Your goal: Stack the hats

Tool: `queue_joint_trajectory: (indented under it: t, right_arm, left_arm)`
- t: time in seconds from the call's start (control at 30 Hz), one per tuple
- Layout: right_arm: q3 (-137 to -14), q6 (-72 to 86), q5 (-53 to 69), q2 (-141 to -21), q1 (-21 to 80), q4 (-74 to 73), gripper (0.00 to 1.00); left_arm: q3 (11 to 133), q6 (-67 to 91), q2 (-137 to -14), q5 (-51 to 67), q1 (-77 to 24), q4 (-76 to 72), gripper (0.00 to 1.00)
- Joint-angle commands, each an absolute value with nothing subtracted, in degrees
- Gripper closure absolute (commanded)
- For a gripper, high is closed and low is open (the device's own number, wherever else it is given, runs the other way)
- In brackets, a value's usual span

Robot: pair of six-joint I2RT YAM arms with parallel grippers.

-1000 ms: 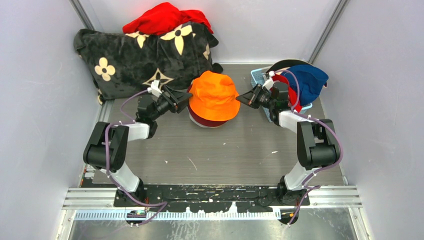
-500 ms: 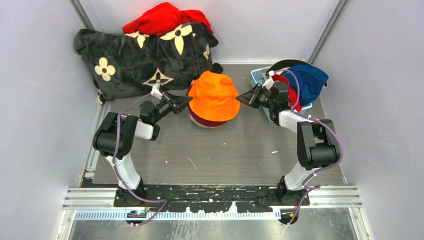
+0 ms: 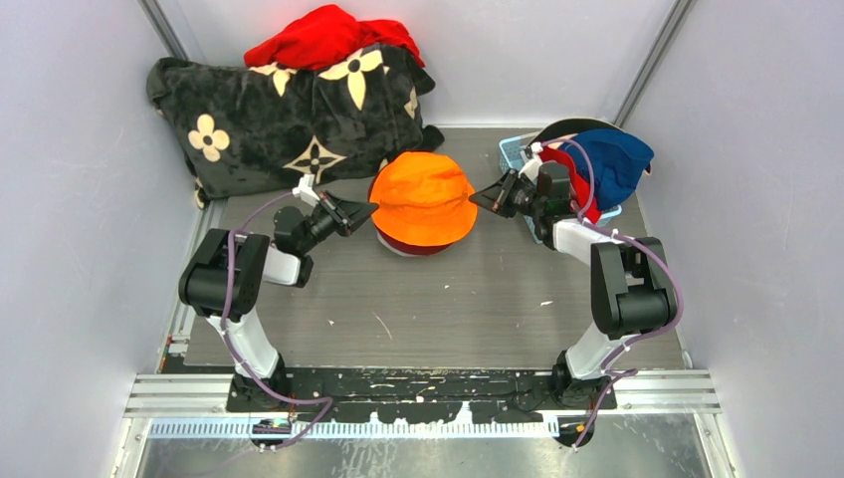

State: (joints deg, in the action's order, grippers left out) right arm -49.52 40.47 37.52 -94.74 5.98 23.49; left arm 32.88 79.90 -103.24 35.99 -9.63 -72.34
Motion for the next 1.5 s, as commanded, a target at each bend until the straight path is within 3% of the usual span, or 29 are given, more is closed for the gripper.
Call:
queue_joint_trajectory:
  t: [0.0, 0.23, 0.7, 0.77, 1.03, 1.13, 1.2, 1.47]
  right_arm:
    - [-50.32, 35.88, 32.75, -95.12, 5.33, 17.28, 0.99]
    - [-52.08, 35.39, 31.93, -98.88, 5.32, 14.57, 0.99]
    - [-52.47, 34.69, 31.05, -99.49, 5.36, 13.07, 0.99]
    - [-51.55, 34.55, 30.58, -97.53, 5.39, 13.79, 0.94]
    - [-54.13, 30.07, 22.22, -86.54, 5.12, 5.28, 0.51]
    - [-56.86, 28.52, 18.89, -82.37, 4.21, 1.07, 0.39]
    - [-60.47, 25.92, 14.41, -80.46, 4.22, -3.55, 0.37]
    - [-78.69, 13.75, -6.60, -85.55, 4.22, -24.22, 0.37]
  left_arm:
    - [30.77, 73.02, -103.53, 34.93, -7.91, -63.00, 1.00]
    - [31.60, 65.51, -101.49, 32.24, -7.91, -49.46, 1.00]
    - [34.66, 59.75, -99.81, 30.27, -7.91, -37.03, 1.00]
    - [34.91, 58.75, -98.14, 29.67, -7.90, -35.20, 0.93]
    - [40.17, 48.12, -82.39, 20.41, -7.92, -11.39, 0.47]
    - [43.90, 43.81, -76.53, 15.37, -7.91, -2.13, 0.44]
    - [46.05, 42.38, -73.50, 12.86, -7.91, 1.46, 0.44]
    - [50.99, 40.02, -66.23, 11.07, -7.87, 7.25, 0.44]
